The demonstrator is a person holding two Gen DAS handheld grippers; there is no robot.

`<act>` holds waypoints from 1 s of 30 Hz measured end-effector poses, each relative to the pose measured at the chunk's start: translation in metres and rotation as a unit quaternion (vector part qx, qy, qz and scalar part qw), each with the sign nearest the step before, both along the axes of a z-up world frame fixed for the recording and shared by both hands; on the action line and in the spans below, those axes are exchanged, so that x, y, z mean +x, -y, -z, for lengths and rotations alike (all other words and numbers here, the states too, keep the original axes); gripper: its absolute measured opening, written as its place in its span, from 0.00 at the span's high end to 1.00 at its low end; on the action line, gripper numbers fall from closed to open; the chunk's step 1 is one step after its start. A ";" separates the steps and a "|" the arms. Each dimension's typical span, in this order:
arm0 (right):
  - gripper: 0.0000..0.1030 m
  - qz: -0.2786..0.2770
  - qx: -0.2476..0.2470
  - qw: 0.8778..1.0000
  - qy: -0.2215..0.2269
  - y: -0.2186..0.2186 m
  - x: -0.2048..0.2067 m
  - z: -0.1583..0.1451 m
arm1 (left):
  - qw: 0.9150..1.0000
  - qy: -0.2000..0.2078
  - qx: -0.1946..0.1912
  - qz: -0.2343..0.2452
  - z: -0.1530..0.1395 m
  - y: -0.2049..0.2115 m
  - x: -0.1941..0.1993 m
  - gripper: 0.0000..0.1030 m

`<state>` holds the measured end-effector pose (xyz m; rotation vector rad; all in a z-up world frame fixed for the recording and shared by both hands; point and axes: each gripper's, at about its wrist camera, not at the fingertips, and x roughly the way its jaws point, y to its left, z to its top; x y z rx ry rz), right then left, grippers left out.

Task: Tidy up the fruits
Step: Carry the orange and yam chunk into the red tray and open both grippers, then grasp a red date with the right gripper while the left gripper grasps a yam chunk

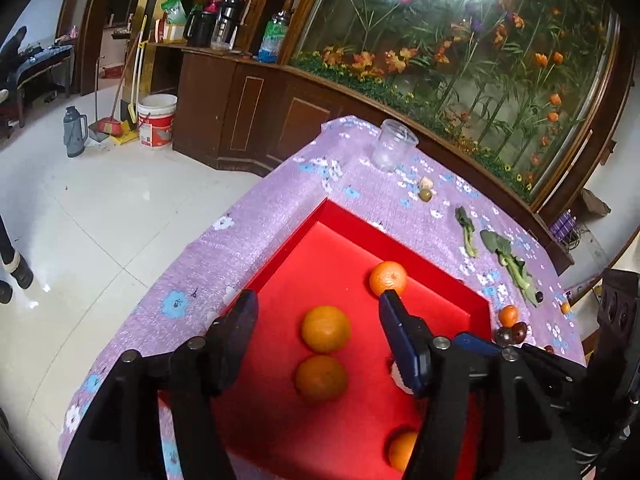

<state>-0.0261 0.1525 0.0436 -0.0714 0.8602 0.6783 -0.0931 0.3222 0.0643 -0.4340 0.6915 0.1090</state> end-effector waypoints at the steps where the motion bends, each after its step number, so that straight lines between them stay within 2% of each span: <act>1: 0.56 0.004 0.004 1.000 0.002 0.005 -0.003 -0.003 | 1.000 0.004 0.001 0.000 -0.004 0.002 -0.003 0.36; 6: 0.54 0.018 0.017 1.000 0.008 0.026 -0.018 -0.011 | 1.000 0.021 0.021 0.008 -0.024 0.024 -0.020 0.33; 13: 0.53 0.056 0.036 0.998 0.017 0.075 -0.037 -0.017 | 0.995 0.041 0.079 0.038 -0.047 0.071 -0.039 0.28; 16: 0.49 0.079 0.039 0.996 0.027 0.103 -0.049 -0.018 | 0.992 0.049 0.101 0.058 -0.052 0.095 -0.046 0.20; 22: 0.48 0.135 0.022 0.990 0.039 0.172 -0.066 -0.012 | 0.988 0.040 0.111 0.105 -0.049 0.134 -0.045 0.20; 30: 0.48 0.229 0.016 0.973 0.019 0.271 -0.064 0.003 | 0.980 0.013 0.107 0.165 -0.030 0.182 -0.036 0.20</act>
